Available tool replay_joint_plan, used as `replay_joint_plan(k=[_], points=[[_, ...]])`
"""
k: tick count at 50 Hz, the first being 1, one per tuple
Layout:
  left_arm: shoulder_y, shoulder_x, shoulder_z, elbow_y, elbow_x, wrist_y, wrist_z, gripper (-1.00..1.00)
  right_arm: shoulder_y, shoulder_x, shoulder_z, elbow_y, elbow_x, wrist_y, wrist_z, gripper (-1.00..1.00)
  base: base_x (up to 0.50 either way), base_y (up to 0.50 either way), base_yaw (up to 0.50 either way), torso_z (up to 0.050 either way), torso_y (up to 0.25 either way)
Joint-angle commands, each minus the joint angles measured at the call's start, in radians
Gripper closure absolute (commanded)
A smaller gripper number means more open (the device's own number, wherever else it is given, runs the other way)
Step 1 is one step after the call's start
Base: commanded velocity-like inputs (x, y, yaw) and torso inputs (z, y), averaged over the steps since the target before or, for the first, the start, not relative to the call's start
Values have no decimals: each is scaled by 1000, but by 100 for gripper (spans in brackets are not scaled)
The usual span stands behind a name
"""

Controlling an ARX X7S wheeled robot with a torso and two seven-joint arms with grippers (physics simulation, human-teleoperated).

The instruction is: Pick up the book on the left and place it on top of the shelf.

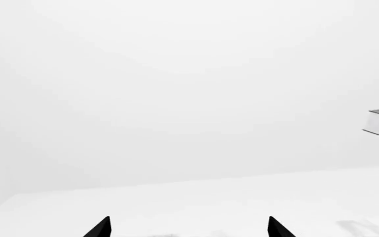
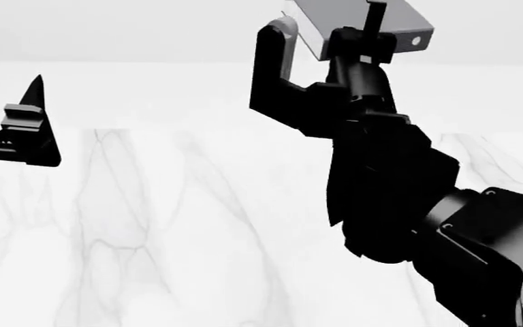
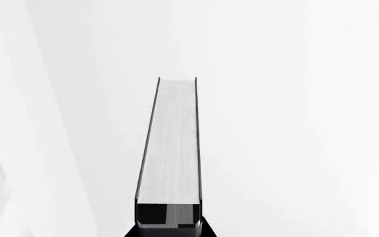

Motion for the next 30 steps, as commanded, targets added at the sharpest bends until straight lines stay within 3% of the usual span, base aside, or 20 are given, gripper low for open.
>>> replay_joint_plan(k=[1,19,30], points=[[-2,-1,4,-3,-3,4,-1,-100,-46,-169,17,607,-139,-146,-124,100,0,0,0,0,11],[4,-7,-1,2,-11,7,-5,-100,-58,-58,407,610,-389,119,-201,100,0,0,0,0,2],[7,-9,0,3,-15,12,-6,-100,-71,-4,517,610,-479,247,-207,100,0,0,0,0,1]])
